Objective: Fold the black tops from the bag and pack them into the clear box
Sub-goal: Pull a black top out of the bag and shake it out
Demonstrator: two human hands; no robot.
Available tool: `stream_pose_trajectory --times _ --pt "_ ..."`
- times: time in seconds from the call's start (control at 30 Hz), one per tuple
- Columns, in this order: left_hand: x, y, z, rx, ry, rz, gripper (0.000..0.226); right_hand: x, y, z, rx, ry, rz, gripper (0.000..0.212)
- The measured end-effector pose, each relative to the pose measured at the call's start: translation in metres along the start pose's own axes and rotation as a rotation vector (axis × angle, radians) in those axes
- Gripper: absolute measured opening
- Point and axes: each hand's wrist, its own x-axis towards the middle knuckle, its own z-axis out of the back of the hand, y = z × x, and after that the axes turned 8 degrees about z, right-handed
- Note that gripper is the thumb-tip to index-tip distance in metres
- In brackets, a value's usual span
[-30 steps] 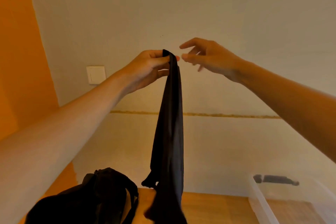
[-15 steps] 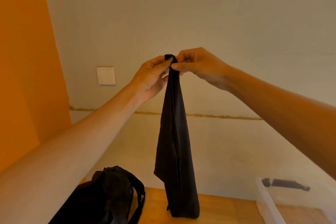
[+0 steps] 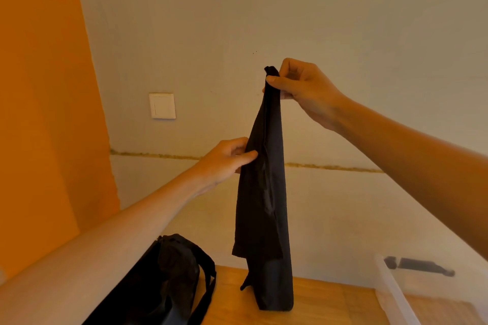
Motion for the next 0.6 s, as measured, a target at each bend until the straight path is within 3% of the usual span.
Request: stream_pose_trajectory --times 0.13,0.2,0.4,0.5,0.6 --pt "-0.003 -0.005 0.004 0.051 -0.214 -0.078 0.016 0.002 -0.003 0.007 -0.155 -0.115 0.008 0.024" --pt "-0.009 -0.009 -0.004 0.104 -0.301 -0.159 0.028 0.001 -0.001 0.008 -0.209 -0.143 0.015 0.025" --pt "-0.021 0.008 -0.051 0.214 -0.282 -0.174 0.057 -0.003 0.005 0.009 -0.313 -0.149 0.049 0.025" --pt "-0.018 0.02 -0.057 0.193 -0.287 -0.158 0.039 -0.006 0.008 0.014 -0.291 -0.133 0.062 0.023" --pt "-0.015 0.029 -0.053 0.205 -0.32 -0.182 0.008 -0.008 0.012 0.022 -0.264 -0.117 0.075 0.023"
